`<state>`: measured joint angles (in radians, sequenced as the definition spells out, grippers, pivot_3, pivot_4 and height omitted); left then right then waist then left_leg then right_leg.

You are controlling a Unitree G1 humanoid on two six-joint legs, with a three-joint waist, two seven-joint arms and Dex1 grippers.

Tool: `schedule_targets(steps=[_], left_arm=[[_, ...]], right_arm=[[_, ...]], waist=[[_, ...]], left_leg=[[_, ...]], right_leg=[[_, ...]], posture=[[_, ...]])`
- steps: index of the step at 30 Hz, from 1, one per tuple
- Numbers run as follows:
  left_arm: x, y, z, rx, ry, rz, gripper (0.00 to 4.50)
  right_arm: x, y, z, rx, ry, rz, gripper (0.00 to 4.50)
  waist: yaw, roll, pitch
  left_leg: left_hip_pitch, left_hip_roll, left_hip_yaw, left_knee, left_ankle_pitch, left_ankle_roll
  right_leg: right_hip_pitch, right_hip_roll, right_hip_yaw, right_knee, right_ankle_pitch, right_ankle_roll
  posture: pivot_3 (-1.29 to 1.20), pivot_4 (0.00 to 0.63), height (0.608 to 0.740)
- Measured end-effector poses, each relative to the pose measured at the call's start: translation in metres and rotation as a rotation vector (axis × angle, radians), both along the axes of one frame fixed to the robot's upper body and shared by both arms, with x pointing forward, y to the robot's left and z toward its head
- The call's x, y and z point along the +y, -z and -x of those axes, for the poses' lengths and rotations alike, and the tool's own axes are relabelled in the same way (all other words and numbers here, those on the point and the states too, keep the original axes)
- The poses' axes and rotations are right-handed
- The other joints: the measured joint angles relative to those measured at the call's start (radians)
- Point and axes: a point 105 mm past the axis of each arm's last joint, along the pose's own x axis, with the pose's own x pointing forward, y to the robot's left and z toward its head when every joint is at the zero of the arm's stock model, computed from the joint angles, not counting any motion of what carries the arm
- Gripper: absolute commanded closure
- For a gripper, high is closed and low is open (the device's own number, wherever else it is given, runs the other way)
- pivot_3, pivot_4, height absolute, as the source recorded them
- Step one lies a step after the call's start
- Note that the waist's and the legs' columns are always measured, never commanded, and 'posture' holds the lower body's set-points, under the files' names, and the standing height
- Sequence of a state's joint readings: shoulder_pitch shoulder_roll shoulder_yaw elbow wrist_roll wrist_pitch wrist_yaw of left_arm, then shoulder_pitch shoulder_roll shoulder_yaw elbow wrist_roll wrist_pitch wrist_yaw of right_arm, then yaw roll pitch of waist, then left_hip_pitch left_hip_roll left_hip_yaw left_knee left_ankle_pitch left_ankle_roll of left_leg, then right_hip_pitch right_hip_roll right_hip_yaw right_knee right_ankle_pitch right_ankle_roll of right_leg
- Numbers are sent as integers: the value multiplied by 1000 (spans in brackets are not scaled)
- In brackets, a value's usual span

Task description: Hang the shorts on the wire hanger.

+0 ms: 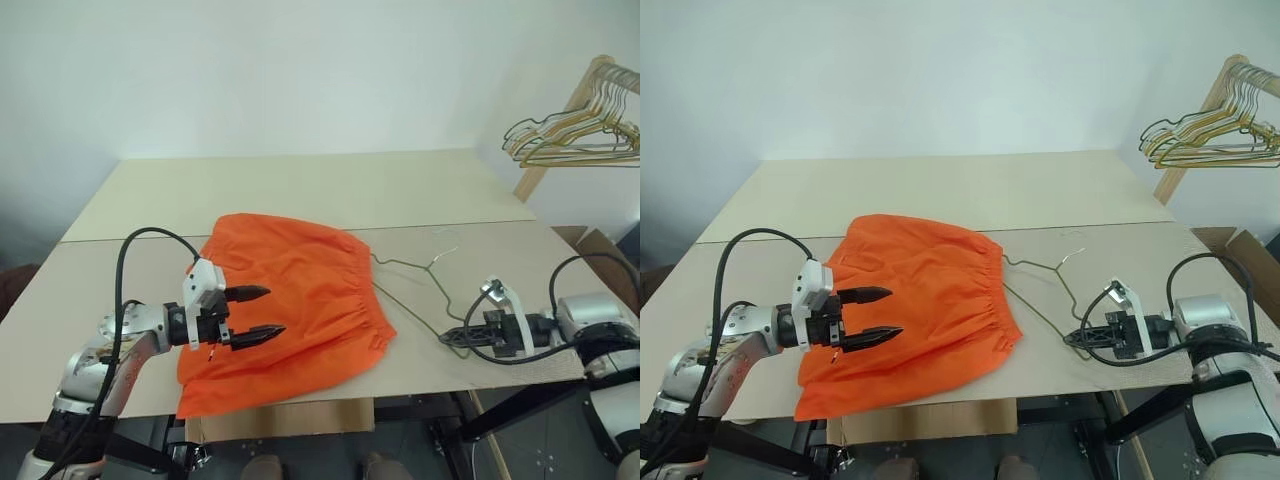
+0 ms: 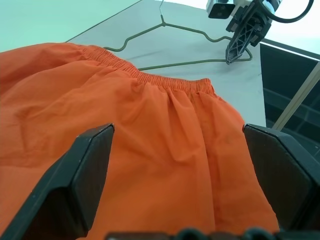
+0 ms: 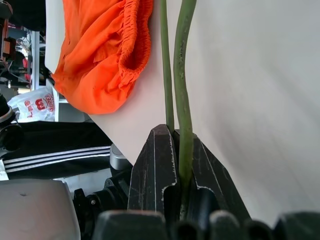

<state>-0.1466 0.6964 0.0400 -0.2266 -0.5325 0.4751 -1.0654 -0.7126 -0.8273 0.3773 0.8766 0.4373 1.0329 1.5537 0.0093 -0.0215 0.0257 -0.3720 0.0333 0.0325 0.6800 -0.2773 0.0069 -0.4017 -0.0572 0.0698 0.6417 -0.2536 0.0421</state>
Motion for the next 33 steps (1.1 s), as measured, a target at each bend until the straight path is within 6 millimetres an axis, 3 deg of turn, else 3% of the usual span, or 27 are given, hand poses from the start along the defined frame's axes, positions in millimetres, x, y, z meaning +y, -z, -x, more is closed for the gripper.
schedule_targets(steps=[9,33], left_arm=[[3,8,2,8,-31,-17,35],[-3,13,4,14,-25,-20,35]], right_arm=[[16,-9,-16,46,23,-25,4500],[47,1,-29,65,21,-81,4500]], waist=[[4,0,0],[5,1,0]], left_leg=[[0,0,0,0,0,0],[0,0,0,0,0,0]], right_leg=[[0,0,0,1,0,0],[-1,0,0,3,0,0]], posture=[[108,0,740],[119,0,740]])
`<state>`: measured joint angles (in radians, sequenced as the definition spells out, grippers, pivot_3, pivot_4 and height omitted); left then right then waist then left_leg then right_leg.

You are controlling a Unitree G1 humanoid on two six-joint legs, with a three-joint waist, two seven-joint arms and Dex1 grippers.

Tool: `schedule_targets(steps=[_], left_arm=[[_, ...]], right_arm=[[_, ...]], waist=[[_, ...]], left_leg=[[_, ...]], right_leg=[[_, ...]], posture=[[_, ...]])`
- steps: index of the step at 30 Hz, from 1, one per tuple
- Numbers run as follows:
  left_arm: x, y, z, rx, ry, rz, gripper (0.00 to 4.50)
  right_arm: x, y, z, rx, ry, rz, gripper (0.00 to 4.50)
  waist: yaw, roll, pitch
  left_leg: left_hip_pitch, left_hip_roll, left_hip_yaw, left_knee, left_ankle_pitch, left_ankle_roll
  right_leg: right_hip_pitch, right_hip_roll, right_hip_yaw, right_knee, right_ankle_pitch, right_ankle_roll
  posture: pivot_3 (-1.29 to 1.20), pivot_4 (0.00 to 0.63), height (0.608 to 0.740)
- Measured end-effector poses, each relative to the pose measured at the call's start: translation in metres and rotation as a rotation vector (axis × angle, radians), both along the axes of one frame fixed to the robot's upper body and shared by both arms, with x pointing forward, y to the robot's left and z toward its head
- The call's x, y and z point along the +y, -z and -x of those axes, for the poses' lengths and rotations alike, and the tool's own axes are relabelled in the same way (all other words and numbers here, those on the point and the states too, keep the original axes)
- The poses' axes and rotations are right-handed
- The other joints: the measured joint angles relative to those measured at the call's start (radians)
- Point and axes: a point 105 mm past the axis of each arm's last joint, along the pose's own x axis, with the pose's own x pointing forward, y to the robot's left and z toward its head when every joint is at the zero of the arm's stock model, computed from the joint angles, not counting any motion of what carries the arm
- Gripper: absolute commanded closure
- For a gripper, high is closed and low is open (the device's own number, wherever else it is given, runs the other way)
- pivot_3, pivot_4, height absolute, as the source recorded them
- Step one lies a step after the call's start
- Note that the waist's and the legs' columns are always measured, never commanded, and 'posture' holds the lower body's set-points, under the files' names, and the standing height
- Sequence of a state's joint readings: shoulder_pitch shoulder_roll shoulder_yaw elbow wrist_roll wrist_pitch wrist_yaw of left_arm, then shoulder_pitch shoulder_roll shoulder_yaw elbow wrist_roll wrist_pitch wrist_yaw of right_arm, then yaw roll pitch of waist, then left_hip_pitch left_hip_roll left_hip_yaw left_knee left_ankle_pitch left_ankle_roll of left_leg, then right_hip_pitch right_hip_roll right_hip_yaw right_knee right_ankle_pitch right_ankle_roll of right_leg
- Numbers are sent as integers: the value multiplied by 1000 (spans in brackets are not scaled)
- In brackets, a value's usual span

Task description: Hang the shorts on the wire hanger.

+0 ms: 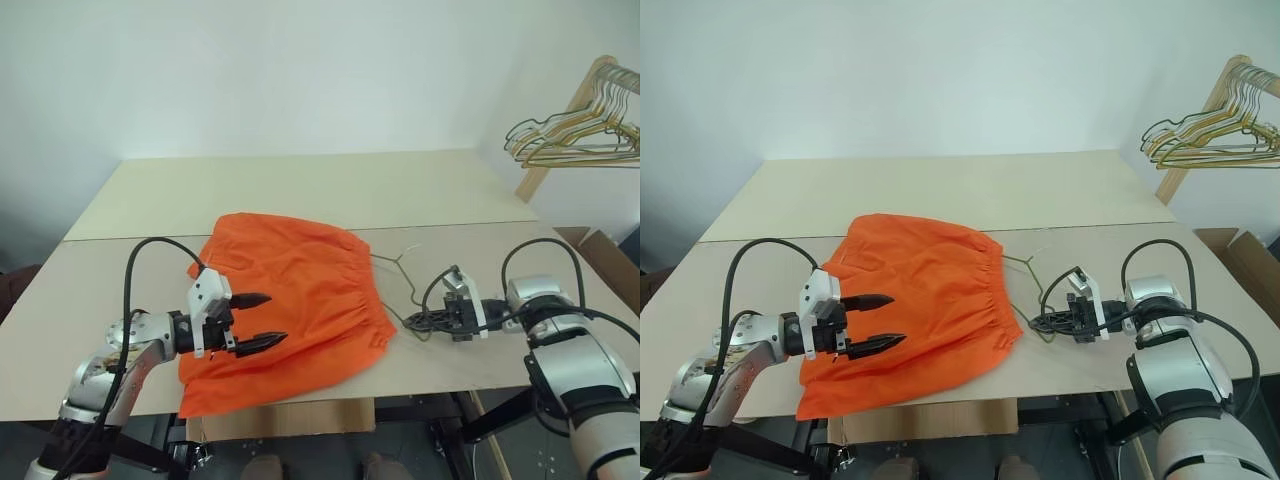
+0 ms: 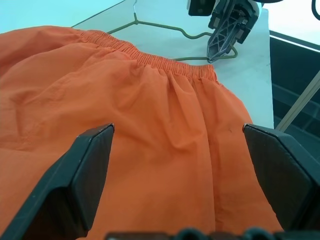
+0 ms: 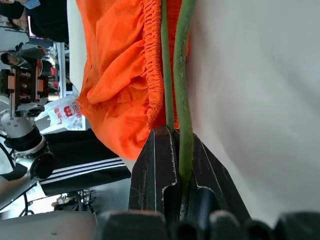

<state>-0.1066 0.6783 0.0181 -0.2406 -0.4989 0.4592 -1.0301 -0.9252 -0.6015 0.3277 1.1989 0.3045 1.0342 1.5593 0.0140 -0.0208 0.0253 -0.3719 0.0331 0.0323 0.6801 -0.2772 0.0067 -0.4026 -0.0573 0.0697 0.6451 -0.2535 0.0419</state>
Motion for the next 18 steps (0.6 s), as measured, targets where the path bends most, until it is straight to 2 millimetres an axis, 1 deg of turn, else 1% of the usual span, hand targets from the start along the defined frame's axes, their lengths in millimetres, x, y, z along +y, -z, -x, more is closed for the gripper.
schedule_targets(steps=[3,8,13,16,18], left_arm=[[0,1,0,0,0,-4,35],[-2,2,0,2,5,-6,35],[-3,4,0,-2,3,-12,35],[-4,4,0,-3,3,-9,35],[-4,4,0,-3,3,-9,35]], right_arm=[[2,-4,-4,-23,15,-18,4500],[1,-14,-17,-98,56,-25,4500],[1,-13,-24,-144,96,-10,4500],[1,-12,-30,-243,88,0,4500],[2,-9,-36,-385,60,40,4500]], waist=[[0,0,0],[0,0,0],[1,0,0],[0,0,0],[0,0,0]], left_leg=[[0,0,0,0,0,0],[0,0,0,0,0,0],[0,0,0,0,0,0],[0,0,0,0,0,0],[0,0,0,0,0,0]], right_leg=[[0,0,0,0,0,0],[0,0,0,0,0,0],[0,0,0,0,0,0],[0,0,0,0,0,0],[0,0,0,0,0,0]], posture=[[121,0,740],[123,0,740],[117,0,740],[112,0,740],[111,0,740]])
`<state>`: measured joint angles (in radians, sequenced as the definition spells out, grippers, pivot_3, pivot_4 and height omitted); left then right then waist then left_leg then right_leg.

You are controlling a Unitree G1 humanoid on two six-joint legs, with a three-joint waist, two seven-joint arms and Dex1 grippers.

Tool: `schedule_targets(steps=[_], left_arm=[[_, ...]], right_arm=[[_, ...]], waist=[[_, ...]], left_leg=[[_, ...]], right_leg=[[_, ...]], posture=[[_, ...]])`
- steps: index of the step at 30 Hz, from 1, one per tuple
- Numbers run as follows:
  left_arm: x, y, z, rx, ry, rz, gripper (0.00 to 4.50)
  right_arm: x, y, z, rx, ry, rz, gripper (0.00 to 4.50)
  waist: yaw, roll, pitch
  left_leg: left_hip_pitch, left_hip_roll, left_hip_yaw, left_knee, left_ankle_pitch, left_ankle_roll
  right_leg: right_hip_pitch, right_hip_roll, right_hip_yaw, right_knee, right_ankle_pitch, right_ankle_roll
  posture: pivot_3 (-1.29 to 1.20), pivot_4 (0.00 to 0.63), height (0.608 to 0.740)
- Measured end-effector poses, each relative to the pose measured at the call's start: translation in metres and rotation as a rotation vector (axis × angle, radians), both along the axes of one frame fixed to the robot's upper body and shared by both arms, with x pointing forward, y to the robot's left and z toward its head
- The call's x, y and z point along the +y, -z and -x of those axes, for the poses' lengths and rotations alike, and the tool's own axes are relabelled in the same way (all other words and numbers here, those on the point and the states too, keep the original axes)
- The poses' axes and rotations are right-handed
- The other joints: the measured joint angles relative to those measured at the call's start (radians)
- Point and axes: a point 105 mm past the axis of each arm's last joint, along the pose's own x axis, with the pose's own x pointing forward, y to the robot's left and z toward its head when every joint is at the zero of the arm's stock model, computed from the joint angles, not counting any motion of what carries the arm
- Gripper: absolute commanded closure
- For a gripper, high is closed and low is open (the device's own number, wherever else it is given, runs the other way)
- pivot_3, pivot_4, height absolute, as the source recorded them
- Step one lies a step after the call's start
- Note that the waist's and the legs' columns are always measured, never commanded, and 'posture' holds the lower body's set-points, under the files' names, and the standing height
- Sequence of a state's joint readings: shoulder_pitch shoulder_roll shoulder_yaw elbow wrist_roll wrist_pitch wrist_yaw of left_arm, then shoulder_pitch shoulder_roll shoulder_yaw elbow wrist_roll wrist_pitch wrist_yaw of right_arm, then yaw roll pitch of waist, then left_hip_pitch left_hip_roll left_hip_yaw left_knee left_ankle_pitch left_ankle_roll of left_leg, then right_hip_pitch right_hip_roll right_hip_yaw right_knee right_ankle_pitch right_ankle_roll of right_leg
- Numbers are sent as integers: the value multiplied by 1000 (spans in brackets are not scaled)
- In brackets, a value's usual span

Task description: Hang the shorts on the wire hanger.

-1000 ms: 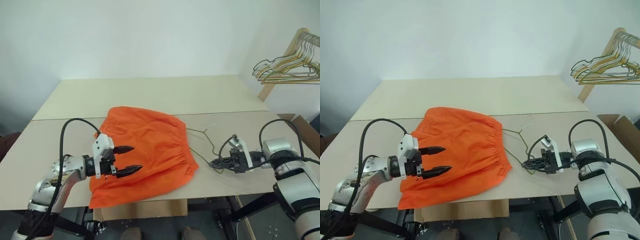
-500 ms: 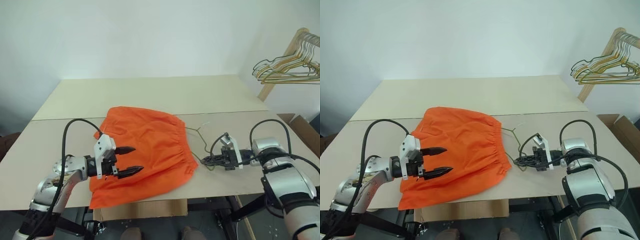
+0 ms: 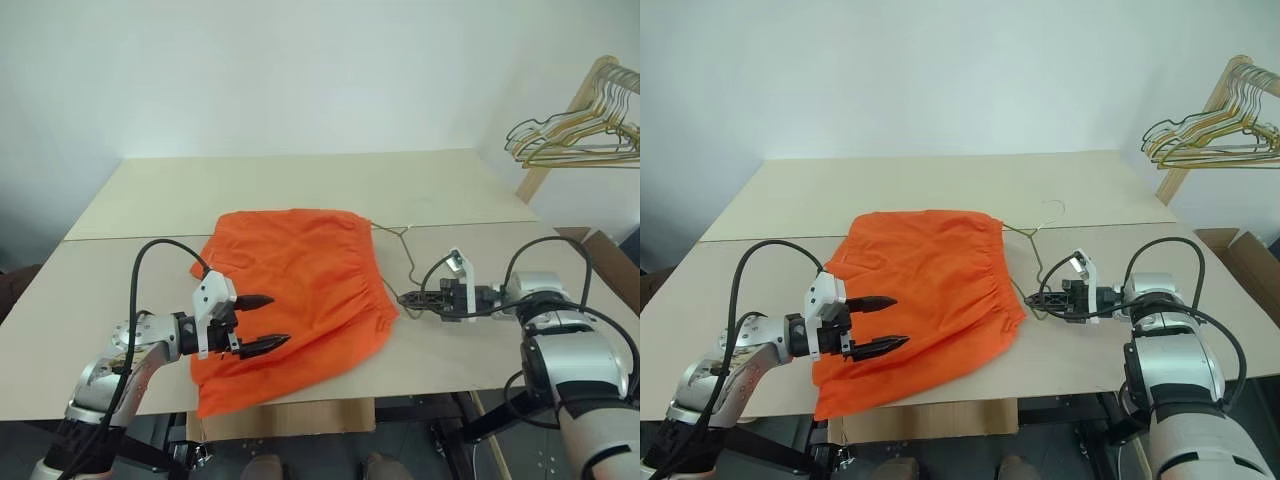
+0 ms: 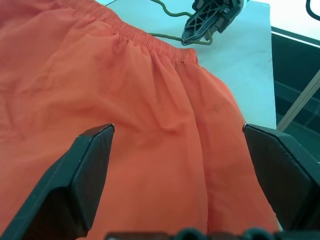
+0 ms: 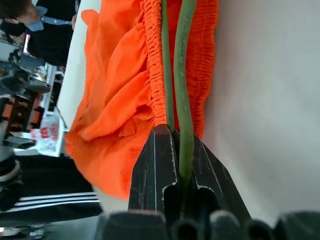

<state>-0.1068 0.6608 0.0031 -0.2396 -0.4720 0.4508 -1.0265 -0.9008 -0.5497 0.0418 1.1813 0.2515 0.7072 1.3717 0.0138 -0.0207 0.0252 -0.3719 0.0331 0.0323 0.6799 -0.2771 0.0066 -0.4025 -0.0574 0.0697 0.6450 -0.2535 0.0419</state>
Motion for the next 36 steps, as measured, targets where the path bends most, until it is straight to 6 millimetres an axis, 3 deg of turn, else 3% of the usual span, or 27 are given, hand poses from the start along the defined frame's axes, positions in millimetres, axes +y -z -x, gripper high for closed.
schedule_targets(steps=[5,9,18,21,26,36], left_arm=[[-1,-5,-3,-23,7,2,35],[0,-27,-16,-102,5,14,35],[20,-146,-66,-398,23,91,35],[30,-173,-76,-443,85,42,35],[38,-169,-100,-384,190,-132,35],[24,-143,-116,-244,309,-309,35]], right_arm=[[3,0,-7,-241,-66,104,4500],[8,-11,-11,-422,-133,175,4500],[28,-40,-10,-655,-274,271,4500],[34,-45,-7,-699,-311,292,4500],[47,-49,-2,-762,-382,343,4500],[67,-67,4,-856,-438,397,4500]], waist=[[-1,0,0],[-1,0,0],[-4,0,0],[-8,0,0],[-3,1,1],[-5,0,1]], left_leg=[[0,0,0,0,0,0],[0,0,0,0,0,0],[-1,0,-1,0,0,-1],[-1,0,-1,0,0,-1],[-2,-1,0,0,1,-1],[-14,-1,-2,3,1,-1]], right_leg=[[0,0,0,0,0,0],[0,0,0,0,0,0],[-1,1,0,0,0,0],[-1,1,-1,-1,0,0],[-1,1,-1,-1,0,0],[-11,1,-1,1,0,1]], posture=[[102,0,740],[100,0,740],[101,0,740],[99,0,740],[88,0,740],[58,0,740]])
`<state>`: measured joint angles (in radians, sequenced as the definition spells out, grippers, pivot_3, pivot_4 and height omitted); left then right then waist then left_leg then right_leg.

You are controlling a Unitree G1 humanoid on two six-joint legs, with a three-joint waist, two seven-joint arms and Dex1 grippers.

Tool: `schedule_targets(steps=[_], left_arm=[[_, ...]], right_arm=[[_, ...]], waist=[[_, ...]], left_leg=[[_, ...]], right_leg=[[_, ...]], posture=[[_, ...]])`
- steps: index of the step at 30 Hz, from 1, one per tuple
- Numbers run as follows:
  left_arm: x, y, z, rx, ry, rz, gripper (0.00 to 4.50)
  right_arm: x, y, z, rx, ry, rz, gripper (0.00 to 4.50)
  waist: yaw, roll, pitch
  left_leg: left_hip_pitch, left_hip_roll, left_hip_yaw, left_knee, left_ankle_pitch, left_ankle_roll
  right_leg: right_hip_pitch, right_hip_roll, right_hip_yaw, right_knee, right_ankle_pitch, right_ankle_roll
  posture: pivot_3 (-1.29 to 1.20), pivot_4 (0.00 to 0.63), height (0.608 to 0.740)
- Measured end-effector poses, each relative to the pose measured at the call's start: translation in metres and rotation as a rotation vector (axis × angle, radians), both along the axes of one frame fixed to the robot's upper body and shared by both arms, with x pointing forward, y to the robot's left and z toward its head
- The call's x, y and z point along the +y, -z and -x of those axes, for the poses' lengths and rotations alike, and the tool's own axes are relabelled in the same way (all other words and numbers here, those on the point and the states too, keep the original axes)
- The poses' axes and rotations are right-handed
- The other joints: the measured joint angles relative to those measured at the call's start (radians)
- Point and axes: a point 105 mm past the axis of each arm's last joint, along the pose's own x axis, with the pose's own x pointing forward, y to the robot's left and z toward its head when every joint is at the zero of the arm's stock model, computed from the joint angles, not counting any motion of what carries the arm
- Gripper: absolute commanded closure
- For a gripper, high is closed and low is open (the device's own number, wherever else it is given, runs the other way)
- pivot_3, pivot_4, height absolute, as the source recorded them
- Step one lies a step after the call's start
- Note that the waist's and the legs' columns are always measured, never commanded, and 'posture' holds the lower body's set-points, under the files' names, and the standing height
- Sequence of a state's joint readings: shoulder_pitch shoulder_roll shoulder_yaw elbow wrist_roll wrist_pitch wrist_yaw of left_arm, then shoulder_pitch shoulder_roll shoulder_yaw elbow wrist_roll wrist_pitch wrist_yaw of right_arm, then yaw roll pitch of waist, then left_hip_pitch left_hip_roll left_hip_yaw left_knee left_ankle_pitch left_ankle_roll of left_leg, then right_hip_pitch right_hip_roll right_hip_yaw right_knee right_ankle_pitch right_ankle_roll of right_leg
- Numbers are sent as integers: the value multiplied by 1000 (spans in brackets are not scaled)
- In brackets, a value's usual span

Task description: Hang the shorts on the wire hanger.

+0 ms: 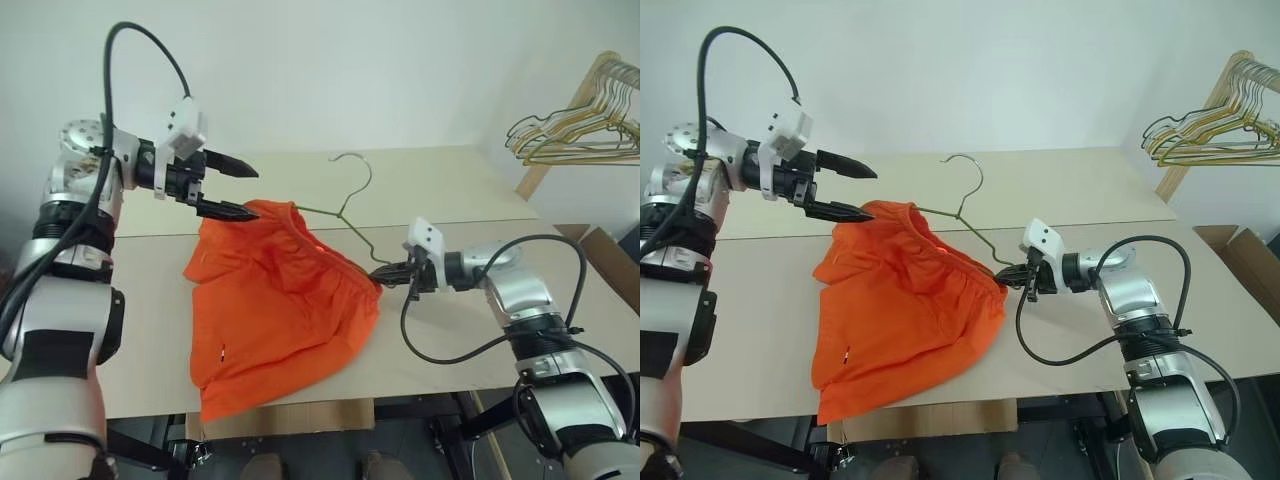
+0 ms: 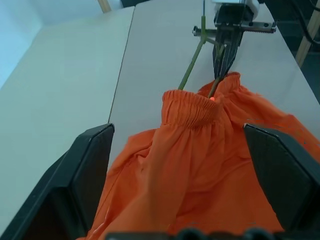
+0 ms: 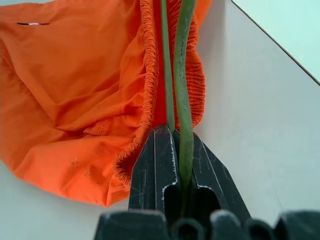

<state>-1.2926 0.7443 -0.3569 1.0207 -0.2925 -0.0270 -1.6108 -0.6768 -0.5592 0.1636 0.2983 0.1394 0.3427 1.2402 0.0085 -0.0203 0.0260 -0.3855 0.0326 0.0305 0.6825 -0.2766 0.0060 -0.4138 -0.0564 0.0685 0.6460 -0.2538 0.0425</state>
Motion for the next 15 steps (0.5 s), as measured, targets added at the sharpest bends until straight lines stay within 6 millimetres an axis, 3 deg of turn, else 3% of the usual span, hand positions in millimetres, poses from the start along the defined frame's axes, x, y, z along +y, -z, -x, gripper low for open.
schedule_targets(steps=[4,7,12,15], left_arm=[[-4,19,-3,35,12,-73,35],[-8,24,-6,57,8,-78,584],[-13,27,-6,75,17,-86,2229],[-14,30,-6,88,17,-95,2229]], right_arm=[[4,1,5,-11,-9,14,4500],[5,2,6,-13,-10,21,4500],[6,-2,7,-32,-9,29,4500],[6,-2,7,-39,-7,40,4500]], waist=[[0,0,0],[-2,0,0],[-16,0,0],[-23,0,0]], left_leg=[[-6,0,0,3,0,0],[-7,0,0,4,0,0],[-7,0,0,4,0,0],[-7,0,0,4,0,0]], right_leg=[[-7,0,0,2,0,0],[-7,0,0,2,0,0],[-7,0,0,2,0,0],[-7,0,0,2,0,0]], posture=[[38,0,740],[28,0,740],[19,0,740],[15,0,740]])
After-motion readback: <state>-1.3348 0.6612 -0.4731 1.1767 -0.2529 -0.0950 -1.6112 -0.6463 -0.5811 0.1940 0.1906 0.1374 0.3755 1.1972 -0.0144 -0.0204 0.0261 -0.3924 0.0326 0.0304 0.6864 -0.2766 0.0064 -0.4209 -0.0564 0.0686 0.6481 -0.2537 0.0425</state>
